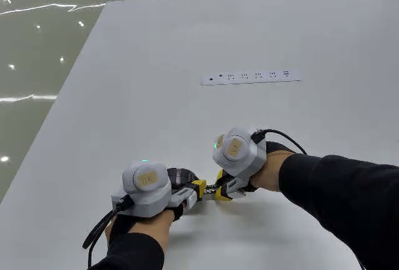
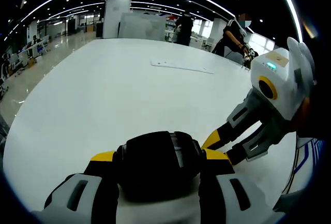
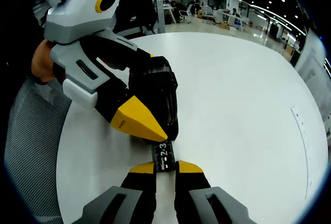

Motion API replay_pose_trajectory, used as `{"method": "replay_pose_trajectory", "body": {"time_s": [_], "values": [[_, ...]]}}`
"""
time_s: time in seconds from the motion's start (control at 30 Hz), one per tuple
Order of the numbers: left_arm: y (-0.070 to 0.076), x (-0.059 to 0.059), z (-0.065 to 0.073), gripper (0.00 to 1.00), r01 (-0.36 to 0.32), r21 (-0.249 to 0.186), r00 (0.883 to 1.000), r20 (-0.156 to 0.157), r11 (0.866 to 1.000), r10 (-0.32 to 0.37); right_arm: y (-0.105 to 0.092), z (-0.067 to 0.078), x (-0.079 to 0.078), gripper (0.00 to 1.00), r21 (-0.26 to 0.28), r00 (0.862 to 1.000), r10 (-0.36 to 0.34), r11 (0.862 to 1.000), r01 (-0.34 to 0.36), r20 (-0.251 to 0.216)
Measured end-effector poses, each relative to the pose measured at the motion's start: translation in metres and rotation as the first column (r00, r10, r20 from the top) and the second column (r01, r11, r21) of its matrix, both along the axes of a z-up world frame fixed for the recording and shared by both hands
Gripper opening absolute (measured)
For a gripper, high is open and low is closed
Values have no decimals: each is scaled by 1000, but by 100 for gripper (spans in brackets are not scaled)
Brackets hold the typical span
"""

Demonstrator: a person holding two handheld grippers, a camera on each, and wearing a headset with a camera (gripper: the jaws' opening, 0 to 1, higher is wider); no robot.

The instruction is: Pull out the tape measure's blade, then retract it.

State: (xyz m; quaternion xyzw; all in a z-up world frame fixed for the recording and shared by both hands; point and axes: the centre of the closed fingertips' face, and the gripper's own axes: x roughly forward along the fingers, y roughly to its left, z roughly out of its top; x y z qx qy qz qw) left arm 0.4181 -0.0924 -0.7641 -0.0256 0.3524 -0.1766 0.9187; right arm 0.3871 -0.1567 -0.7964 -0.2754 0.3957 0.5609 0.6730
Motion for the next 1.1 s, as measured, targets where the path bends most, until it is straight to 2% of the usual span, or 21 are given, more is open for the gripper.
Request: {"method": "replay_pose_trajectory", "body": {"time_s": [0.43, 0.6, 1.1], "values": [[0, -1, 0, 57, 0, -3, 1000, -1, 1000, 0, 8, 0, 0, 9, 19, 1000, -3, 1000, 3, 0], [0, -1, 0, 57, -1, -7, 1000, -4, 1000, 1, 10, 0, 1, 9, 40, 1000, -12, 999, 13, -17], [0, -2, 0, 57, 0, -8, 1000, -2, 1000, 0, 15, -1, 0, 9, 30, 999, 38, 999, -39, 15]]}}
